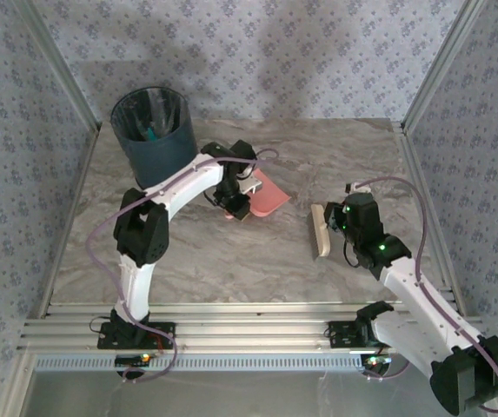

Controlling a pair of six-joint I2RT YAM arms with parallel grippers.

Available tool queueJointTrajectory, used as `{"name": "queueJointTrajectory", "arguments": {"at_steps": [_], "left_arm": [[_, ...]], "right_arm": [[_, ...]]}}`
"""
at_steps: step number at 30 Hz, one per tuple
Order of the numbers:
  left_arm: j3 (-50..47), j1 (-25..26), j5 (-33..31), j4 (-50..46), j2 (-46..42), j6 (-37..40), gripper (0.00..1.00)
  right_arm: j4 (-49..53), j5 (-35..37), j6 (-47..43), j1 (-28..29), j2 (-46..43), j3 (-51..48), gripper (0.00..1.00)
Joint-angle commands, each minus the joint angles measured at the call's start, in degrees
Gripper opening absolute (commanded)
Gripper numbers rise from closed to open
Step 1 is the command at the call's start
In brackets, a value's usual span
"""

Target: Sweep away the paper scraps from the table

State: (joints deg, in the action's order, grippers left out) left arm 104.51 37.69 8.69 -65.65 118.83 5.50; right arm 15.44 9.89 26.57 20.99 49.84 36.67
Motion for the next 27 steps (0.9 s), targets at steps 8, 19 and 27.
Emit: {"name": "queueJointTrajectory", "arguments": {"at_steps": [8, 19, 27], "left_arm": [[-0.7, 0.62, 4.84, 4.47, 5.38, 0.37, 0.0], [-1.85, 1.06, 4.41, 4.77, 8.28, 1.27, 0.02], [-2.31, 1.03, 2.28, 5.2, 8.95, 1.52, 0.18]], "right_arm": [[1.55, 2.3, -0.53, -0.41, -1.59, 0.98, 0.0], [1.59, 2.13, -0.87, -0.37, -1.51, 0.9, 0.0], [1.62, 1.47, -0.55, -0.55, -1.15, 0.53, 0.0]]}}
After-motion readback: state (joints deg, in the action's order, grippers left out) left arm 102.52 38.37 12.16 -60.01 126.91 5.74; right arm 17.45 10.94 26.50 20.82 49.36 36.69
